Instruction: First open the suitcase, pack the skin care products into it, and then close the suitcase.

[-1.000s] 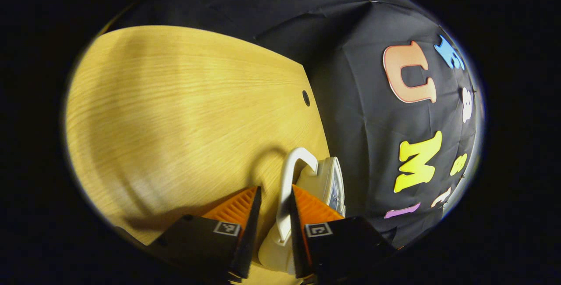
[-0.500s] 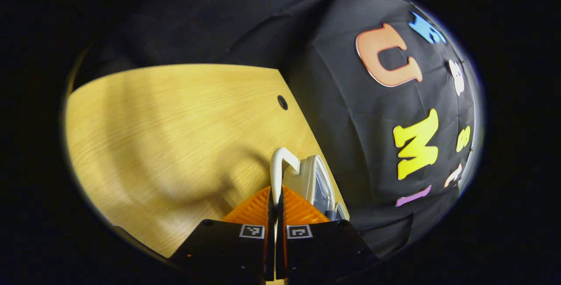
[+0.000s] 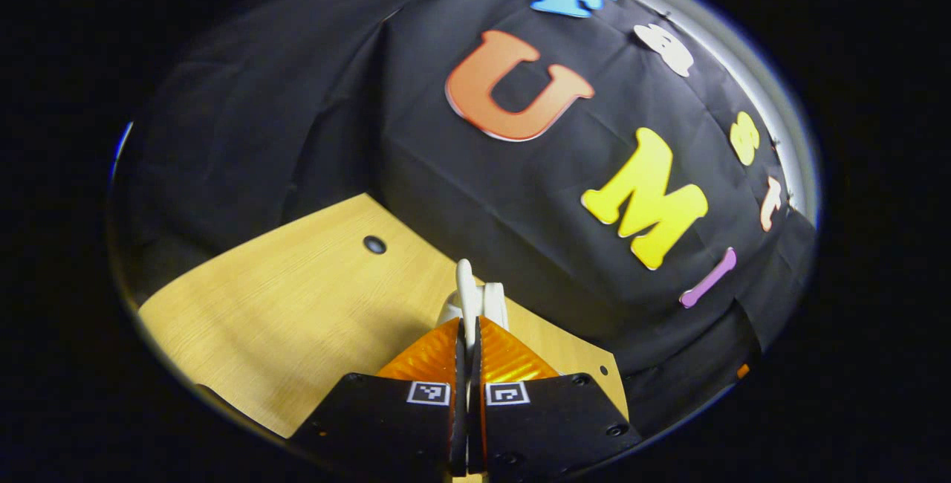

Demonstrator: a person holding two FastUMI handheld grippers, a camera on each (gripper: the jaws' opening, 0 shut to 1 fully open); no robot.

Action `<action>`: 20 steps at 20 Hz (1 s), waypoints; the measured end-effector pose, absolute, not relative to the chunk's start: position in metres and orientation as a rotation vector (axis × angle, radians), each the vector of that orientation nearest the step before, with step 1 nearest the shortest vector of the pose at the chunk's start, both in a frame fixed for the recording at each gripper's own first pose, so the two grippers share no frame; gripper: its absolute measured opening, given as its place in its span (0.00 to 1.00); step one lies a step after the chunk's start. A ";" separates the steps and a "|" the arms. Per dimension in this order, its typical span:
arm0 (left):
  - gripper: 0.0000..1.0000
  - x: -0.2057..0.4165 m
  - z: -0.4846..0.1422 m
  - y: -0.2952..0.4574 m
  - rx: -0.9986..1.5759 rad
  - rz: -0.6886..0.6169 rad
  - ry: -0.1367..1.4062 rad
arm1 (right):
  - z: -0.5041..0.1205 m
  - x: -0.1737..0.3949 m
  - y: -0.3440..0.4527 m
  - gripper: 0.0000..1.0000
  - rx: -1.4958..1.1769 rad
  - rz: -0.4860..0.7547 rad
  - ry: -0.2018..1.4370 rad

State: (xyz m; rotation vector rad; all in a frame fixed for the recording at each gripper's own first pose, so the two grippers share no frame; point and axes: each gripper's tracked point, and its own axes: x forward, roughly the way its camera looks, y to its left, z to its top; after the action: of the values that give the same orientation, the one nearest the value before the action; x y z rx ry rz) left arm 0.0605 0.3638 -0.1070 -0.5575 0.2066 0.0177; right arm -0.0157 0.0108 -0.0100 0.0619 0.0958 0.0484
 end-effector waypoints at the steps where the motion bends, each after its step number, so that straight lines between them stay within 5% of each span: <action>1: 0.04 0.061 -0.095 0.347 -0.515 0.003 0.196 | -0.014 -0.014 0.010 0.80 0.062 0.065 0.105; 10: 0.03 0.064 -0.062 0.186 -0.228 -0.168 0.207 | -0.015 -0.005 -0.003 0.79 0.065 0.182 0.096; 20: 0.04 0.082 -0.136 0.046 -0.110 -0.313 0.398 | -0.044 -0.009 -0.025 0.77 0.098 0.183 0.159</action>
State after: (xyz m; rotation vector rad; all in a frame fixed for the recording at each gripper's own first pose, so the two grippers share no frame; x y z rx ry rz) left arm 0.0820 0.0459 -0.1363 -0.1098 0.3985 -0.3129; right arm -0.0086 -0.0247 -0.0436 0.0978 0.1594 0.1831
